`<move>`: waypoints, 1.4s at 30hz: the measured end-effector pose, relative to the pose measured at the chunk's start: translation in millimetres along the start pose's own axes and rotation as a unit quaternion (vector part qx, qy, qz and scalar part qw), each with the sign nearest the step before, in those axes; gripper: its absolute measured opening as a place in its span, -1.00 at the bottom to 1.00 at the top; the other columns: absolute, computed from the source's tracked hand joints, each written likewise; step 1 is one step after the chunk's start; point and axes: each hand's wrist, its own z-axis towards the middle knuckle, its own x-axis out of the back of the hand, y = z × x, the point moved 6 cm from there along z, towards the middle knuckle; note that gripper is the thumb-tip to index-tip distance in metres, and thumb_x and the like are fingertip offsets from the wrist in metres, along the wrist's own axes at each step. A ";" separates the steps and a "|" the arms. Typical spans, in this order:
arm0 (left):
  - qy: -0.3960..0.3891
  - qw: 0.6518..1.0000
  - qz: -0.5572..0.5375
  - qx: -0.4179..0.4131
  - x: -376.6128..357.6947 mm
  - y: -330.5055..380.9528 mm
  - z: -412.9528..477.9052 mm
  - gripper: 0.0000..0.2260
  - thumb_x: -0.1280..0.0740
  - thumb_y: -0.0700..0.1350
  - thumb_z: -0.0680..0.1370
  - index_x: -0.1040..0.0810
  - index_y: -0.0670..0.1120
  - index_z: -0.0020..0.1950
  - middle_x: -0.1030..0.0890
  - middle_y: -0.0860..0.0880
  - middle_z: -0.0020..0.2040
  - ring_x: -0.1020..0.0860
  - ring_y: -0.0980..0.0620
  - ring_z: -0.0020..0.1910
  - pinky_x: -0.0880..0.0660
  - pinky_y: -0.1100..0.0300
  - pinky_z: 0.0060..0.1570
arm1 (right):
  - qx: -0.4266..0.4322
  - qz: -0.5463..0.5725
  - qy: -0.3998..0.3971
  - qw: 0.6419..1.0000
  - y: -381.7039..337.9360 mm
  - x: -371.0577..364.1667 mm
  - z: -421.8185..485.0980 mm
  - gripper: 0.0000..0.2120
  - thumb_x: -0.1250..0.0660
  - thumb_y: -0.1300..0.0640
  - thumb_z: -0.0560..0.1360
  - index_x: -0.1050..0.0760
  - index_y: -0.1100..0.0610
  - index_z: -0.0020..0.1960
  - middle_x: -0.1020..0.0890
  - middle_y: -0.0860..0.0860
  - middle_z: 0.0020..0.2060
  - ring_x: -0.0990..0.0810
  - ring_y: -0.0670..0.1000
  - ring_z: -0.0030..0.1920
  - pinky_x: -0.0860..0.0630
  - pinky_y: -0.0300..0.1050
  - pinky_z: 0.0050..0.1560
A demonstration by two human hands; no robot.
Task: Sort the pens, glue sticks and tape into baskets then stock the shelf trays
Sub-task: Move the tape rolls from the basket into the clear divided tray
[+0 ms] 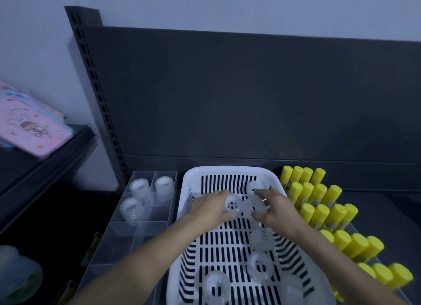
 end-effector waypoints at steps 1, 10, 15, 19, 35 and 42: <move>0.026 1.000 -0.003 0.003 13.7 -3.9 -4.7 -0.59 -0.28 0.13 0.52 -0.33 0.05 0.33 -0.53 0.03 0.15 -0.53 0.01 0.07 -0.42 0.15 -0.05 | -0.003 0.025 0.013 1.000 -3.7 2.8 2.8 -0.45 -0.39 0.13 0.43 -0.34 0.19 0.38 -0.46 0.11 0.24 -0.51 0.06 0.16 -0.47 -0.14 0.16; 0.184 0.972 -0.096 0.109 102.6 -114.6 -86.1 -0.61 -0.35 0.14 0.46 -0.39 0.12 0.24 -0.54 0.10 0.09 -0.51 0.06 0.06 -0.46 0.07 0.04 | 0.104 0.108 0.015 0.989 -99.6 -15.9 35.5 -0.54 -0.41 0.15 0.38 -0.46 0.10 0.28 -0.56 -0.01 0.05 -0.53 -0.07 -0.03 -0.43 -0.26 0.00; 0.160 0.957 -0.100 0.219 99.8 -168.8 -128.0 -0.67 -0.39 0.10 0.42 -0.46 0.12 0.15 -0.58 0.11 0.02 -0.54 0.07 0.00 -0.49 0.07 0.01 | 0.179 -0.006 -0.079 0.981 -167.3 -73.4 58.8 -0.55 -0.40 0.08 0.37 -0.46 0.16 0.22 -0.56 0.04 0.05 -0.53 0.04 0.02 -0.45 -0.16 0.01; 0.145 0.952 -0.125 0.241 89.7 -189.1 -144.0 -0.63 -0.38 0.19 0.33 -0.48 0.13 0.09 -0.58 0.12 -0.07 -0.55 0.10 -0.07 -0.50 0.08 -0.06 | 0.218 -0.220 -0.131 0.942 -191.4 -120.7 71.3 -0.67 -0.33 0.04 0.42 -0.47 0.20 0.11 -0.55 0.12 0.05 -0.50 0.15 0.08 -0.38 -0.10 -0.02; 0.100 0.978 -0.075 0.165 84.7 -178.9 -125.4 -0.58 -0.39 0.15 0.39 -0.43 0.17 0.21 -0.56 0.11 0.02 -0.53 0.08 0.03 -0.46 0.16 -0.02 | 0.193 0.025 -0.182 0.964 -204.5 -109.1 72.6 -0.60 -0.45 0.03 0.39 -0.52 0.10 0.20 -0.62 0.00 0.06 -0.56 -0.08 -0.04 -0.44 -0.29 0.02; 0.087 0.983 -0.096 0.129 82.2 -165.7 -111.6 -0.49 -0.44 0.10 0.39 -0.42 0.07 0.31 -0.52 0.11 -0.04 -0.50 0.11 -0.05 -0.45 0.20 -0.08 | 0.201 0.008 -0.211 0.957 -209.2 -122.4 64.7 -0.64 -0.46 0.01 0.37 -0.54 0.14 0.10 -0.60 0.04 -0.10 -0.50 -0.13 -0.25 -0.41 -0.38 -0.26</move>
